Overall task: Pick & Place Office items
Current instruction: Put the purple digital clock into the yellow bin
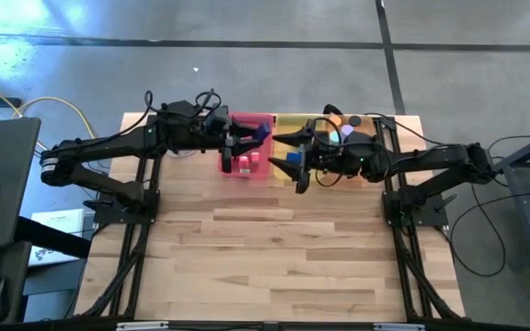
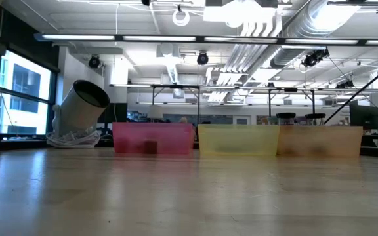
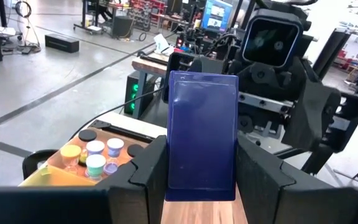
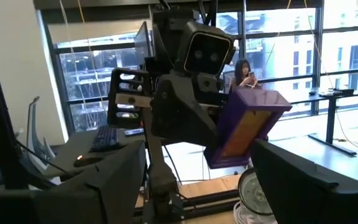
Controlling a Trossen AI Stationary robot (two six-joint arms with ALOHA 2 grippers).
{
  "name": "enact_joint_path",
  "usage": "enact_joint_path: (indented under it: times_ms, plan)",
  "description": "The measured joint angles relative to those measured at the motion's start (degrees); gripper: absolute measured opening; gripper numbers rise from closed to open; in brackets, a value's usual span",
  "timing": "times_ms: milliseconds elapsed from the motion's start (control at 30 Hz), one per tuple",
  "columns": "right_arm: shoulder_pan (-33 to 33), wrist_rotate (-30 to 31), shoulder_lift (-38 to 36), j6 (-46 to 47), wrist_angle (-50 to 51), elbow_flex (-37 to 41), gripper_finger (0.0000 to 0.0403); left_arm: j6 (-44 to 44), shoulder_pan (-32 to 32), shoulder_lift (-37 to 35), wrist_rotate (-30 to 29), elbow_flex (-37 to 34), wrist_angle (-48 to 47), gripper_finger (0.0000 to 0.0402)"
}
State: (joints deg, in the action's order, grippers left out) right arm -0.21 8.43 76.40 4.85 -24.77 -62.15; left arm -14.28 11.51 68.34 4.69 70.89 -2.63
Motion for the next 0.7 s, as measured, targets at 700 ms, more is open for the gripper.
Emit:
enact_joint_path:
  times_ms: [700]
  plan:
    - [0.2, 3.5, 0.0, 1.5, -0.7, 0.0, 0.0281, 2.3, -3.4, 0.0, 0.0, 0.0, -0.6, 0.0141]
